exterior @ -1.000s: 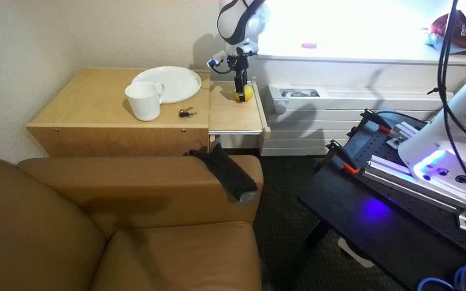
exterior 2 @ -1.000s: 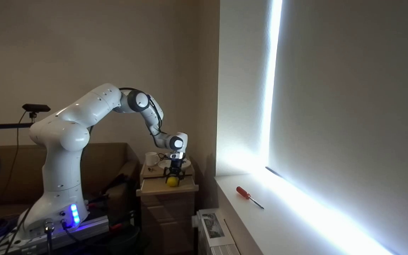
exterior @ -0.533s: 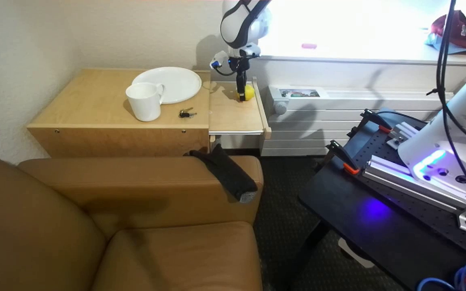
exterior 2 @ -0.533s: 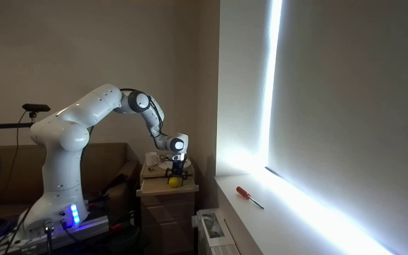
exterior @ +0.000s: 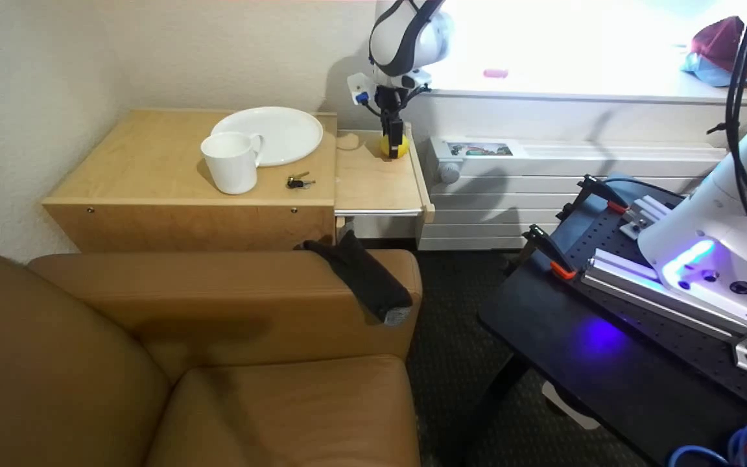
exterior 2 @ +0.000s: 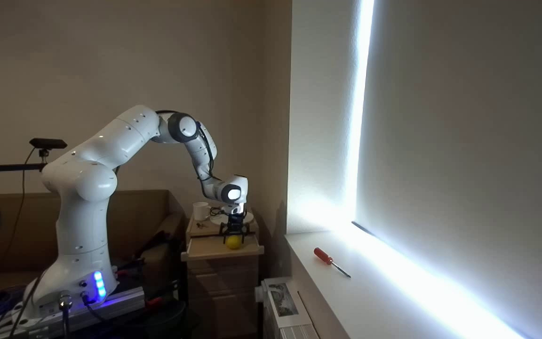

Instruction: Move the lemon from the plate to the pullout table

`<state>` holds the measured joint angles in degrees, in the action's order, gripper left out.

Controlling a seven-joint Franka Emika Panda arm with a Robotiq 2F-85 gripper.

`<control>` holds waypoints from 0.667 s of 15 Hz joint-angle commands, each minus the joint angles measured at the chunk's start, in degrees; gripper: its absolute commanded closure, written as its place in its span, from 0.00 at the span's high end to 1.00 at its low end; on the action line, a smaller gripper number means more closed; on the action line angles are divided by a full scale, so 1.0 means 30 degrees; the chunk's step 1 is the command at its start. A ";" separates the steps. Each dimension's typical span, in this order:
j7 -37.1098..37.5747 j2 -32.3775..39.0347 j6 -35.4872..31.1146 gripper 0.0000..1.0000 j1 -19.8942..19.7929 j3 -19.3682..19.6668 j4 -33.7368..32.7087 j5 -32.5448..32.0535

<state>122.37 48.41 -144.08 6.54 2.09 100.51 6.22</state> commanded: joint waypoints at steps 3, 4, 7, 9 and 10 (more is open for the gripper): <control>-0.3101 -0.2954 -0.2713 1.00 -0.0552 -0.0460 0.4000 0.1580; -0.2991 -0.3110 -0.3818 1.00 -0.0414 -0.0439 0.4331 0.2003; -0.2877 -0.3478 -0.6557 1.00 -0.0214 -0.0676 0.5199 0.2991; -0.2962 -0.3783 -0.8211 1.00 -0.0127 -0.0930 0.5766 0.3468; -0.3156 -0.3965 -0.8863 1.00 -0.0269 -0.1256 0.6039 0.3758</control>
<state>115.23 39.88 -164.69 6.13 0.11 113.79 14.39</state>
